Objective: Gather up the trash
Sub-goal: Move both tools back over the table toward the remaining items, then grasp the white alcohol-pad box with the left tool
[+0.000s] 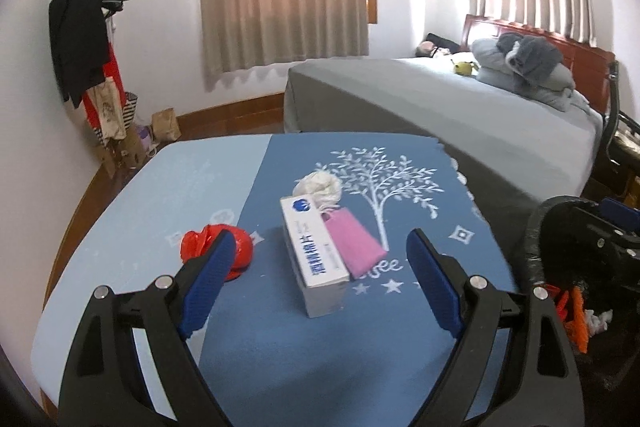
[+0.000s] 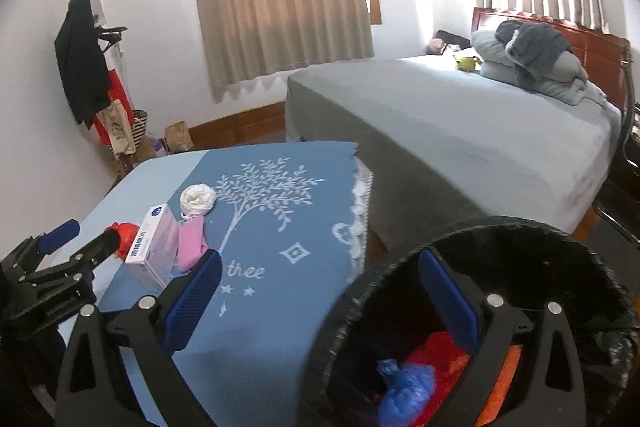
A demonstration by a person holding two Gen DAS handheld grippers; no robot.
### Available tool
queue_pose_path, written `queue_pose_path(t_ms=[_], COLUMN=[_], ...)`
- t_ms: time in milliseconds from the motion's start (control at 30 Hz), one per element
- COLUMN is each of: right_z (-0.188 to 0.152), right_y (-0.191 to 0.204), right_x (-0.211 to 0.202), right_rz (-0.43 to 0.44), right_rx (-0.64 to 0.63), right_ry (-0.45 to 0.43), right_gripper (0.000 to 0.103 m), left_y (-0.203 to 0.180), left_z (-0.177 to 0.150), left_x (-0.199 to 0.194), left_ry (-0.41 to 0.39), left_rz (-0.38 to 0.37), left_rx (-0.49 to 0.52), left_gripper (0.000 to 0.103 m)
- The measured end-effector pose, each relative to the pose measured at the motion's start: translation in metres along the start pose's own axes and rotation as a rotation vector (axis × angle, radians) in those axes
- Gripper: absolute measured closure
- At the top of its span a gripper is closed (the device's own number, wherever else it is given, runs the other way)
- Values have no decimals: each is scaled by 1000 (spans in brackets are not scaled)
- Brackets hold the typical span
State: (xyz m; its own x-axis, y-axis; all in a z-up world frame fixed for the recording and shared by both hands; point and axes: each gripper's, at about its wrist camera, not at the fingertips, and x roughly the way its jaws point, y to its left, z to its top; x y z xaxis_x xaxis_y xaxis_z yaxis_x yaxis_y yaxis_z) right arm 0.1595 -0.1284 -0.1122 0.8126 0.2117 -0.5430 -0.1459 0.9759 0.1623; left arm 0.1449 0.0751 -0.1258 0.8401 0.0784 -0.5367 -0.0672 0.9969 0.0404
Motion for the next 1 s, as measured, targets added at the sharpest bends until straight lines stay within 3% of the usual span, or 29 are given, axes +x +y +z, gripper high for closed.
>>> queue_pose_path(t_ms=[633, 1000], right_z=[2, 6], right_y=[20, 30], right_x=[39, 45], right_rz=[13, 26], right_rx=[-5, -23], right_ry=[50, 56], right_gripper=[6, 6], left_y=[7, 12], left_z=[-16, -17], left_x=[64, 72], left_ry=[127, 159], left_rz=[36, 16], left_rx=[-36, -64], left_gripper=[42, 72])
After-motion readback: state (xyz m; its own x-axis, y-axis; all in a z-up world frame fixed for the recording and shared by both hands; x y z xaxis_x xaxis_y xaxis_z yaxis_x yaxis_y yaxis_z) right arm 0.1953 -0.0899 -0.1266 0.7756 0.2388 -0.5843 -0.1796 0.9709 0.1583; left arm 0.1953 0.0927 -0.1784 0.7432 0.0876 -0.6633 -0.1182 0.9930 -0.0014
